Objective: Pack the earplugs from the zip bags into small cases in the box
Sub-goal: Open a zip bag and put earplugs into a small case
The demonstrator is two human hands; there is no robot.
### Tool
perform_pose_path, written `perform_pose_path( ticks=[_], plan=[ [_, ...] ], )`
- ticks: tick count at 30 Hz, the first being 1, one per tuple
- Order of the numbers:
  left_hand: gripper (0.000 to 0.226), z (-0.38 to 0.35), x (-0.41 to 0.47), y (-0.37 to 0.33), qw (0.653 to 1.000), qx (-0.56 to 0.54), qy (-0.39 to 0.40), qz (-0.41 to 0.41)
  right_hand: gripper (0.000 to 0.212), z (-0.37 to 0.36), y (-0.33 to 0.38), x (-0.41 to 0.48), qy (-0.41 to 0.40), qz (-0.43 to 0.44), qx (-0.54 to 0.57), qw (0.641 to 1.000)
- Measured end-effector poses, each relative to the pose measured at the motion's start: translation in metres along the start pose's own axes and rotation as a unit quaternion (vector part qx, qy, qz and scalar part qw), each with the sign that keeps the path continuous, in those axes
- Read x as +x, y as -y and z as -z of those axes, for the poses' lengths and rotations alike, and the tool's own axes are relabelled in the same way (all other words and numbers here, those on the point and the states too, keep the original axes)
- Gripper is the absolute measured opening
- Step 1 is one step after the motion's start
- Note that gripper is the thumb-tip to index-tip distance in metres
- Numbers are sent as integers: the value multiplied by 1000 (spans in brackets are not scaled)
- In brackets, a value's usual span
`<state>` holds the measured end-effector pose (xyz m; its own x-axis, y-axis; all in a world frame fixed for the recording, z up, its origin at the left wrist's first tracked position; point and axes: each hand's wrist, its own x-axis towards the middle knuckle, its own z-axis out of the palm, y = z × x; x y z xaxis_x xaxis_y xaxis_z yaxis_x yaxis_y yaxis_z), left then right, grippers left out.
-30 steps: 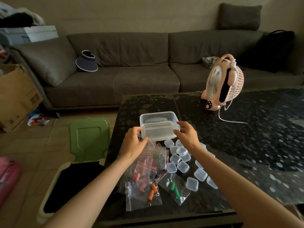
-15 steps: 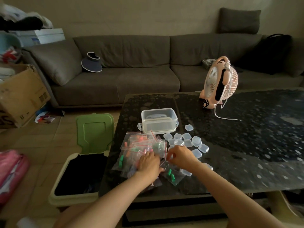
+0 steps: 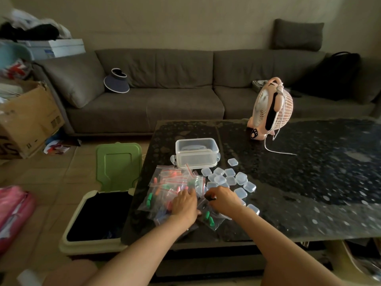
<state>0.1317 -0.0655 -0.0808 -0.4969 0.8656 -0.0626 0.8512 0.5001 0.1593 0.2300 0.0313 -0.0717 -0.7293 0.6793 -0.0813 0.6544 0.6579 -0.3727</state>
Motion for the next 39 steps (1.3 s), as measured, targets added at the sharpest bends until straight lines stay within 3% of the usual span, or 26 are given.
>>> perform_pose_path(
  ticks=[4, 9, 11, 13, 16, 19, 24, 30, 39],
  plan=[
    [49, -1, 3, -1, 1000, -27, 6, 0, 15, -8, 11, 9, 6, -45, 27, 999],
    [25, 1, 5, 8, 996, -52, -33, -70, 14, -7, 13, 13, 11, -85, 100, 991],
    [13, 7, 9, 12, 989, -105, -73, -79, 6, -2, 10, 13, -4, -85, 141, 986],
    [3, 17, 13, 16, 970, -215, -99, -60, 11, 5, 9, 12, -29, -73, 206, 975],
    [10, 33, 14, 19, 928, -364, -72, -24, 12, 16, 12, 10, -59, -59, 296, 952],
    [7, 42, 12, 23, 900, -432, -53, -15, 14, 22, 16, 10, -79, -41, 352, 932],
    [13, 51, 9, 30, 877, -476, -53, -15, 23, 27, 22, 15, -61, -15, 399, 915],
    [6, 57, 11, 37, 839, -542, -28, 32, 19, 26, 23, 19, -54, -8, 502, 863],
    [25, 52, 23, 47, 783, -613, -2, 103, 32, 31, 35, 26, -19, 64, 484, 872]
  ],
)
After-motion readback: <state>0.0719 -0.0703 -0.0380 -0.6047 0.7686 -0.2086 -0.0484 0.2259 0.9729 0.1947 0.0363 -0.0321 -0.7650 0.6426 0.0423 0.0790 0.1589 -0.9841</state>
